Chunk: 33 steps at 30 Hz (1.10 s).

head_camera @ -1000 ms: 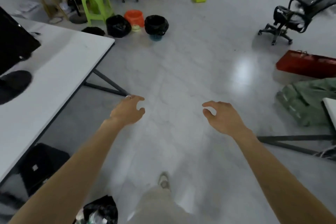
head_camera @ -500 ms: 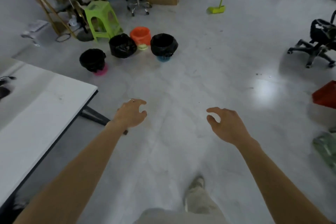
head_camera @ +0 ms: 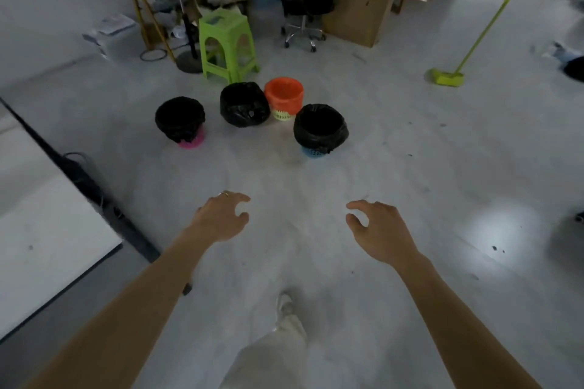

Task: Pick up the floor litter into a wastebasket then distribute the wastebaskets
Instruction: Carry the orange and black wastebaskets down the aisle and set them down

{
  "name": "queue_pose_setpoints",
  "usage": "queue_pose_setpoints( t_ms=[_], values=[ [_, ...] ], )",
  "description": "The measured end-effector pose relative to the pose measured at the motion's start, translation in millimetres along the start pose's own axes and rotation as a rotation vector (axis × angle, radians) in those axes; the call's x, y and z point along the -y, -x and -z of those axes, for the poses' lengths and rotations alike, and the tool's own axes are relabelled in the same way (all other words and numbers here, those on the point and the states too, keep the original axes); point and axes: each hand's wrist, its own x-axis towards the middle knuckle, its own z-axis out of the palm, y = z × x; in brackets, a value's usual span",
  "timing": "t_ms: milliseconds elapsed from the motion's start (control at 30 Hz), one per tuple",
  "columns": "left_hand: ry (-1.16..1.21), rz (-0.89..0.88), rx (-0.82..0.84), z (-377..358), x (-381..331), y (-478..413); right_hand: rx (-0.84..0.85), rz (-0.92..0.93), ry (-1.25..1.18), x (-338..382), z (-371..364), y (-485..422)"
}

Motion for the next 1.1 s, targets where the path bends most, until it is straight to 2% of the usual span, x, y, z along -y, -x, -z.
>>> queue_pose_setpoints(
  t_ms=[367, 600, 700, 933, 1100],
  values=[
    [-0.011, 0.004, 0.062, 112, -81, -290, -0.008, 0.0, -0.01, -17, 85, -313],
    [-0.033, 0.096, 0.094, 150, -115, -498, 0.061, -0.021, -0.031, -53, 109, -545],
    [0.01, 0.155, 0.148, 171, -134, -585, 0.104, 0.002, -0.03, -57, 130, -645],
    [0.225, 0.234, 0.138, 221, -164, -768, 0.152, 0.0, 0.037, -44, 175, -852],
    [0.365, 0.34, 0.233, 197, -152, -951, 0.244, -0.138, 0.001, -75, 127, -1010]
  ],
)
